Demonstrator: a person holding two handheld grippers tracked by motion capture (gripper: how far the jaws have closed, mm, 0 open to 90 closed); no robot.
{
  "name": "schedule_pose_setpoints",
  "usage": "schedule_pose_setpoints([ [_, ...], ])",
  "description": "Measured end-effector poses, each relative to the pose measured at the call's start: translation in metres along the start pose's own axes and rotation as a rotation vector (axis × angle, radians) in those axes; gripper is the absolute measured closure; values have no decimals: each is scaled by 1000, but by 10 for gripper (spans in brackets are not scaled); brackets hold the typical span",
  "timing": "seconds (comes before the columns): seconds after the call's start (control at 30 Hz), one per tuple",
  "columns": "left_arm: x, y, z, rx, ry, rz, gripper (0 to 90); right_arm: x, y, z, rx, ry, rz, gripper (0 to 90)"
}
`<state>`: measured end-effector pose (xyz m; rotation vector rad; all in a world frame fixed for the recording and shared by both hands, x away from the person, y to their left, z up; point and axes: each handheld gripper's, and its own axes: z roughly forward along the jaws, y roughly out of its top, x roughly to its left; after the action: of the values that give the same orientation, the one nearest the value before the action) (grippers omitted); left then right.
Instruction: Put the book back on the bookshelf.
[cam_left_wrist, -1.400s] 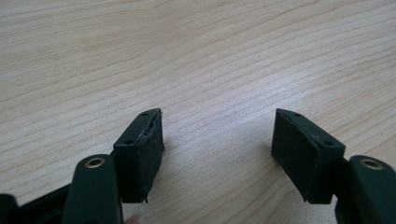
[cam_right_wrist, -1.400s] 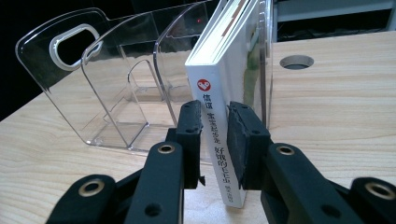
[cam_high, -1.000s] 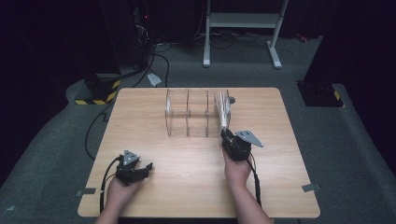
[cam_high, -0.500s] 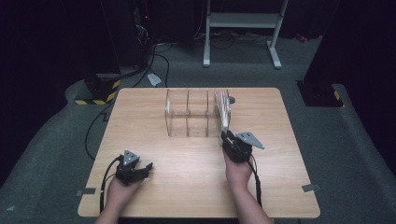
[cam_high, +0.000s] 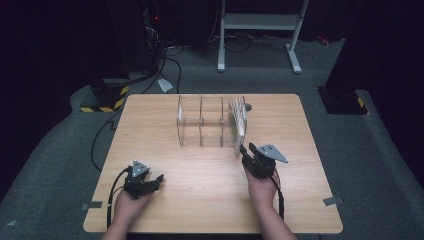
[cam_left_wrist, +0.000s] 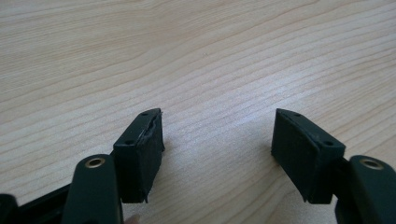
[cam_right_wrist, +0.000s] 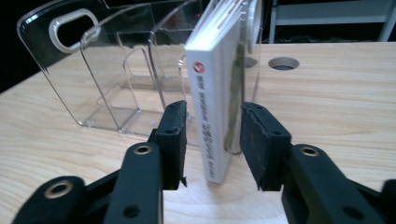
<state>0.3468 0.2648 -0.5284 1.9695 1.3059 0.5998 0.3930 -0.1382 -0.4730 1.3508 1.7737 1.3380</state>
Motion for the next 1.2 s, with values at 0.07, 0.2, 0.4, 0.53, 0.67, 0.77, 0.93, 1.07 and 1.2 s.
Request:
schedule_pose_setpoints([
  [0.07,0,0,0,0,0,0,341,-4,-1,-2,11,-6,-11,584],
  [0.2,0,0,0,0,0,0,341,-12,-5,-8,25,-21,-30,553],
  [0.4,0,0,0,1,1,3,340,-26,-11,-14,65,-53,-57,512],
  [0.53,0,0,0,1,0,3,340,-35,-15,-18,92,-75,-78,491],
  [0.67,0,0,0,0,1,3,340,-45,-21,-22,126,-103,-93,467],
  [0.77,0,0,0,0,1,3,340,-56,-25,-25,160,-122,-101,447],
  [0.93,0,0,0,2,0,3,340,-72,-33,-31,199,-150,-118,402],
  [1.07,0,0,0,1,0,3,340,-82,-40,-34,253,-175,-156,377],
  [1.2,0,0,0,3,0,4,340,-87,-46,-35,318,-159,-148,342],
])
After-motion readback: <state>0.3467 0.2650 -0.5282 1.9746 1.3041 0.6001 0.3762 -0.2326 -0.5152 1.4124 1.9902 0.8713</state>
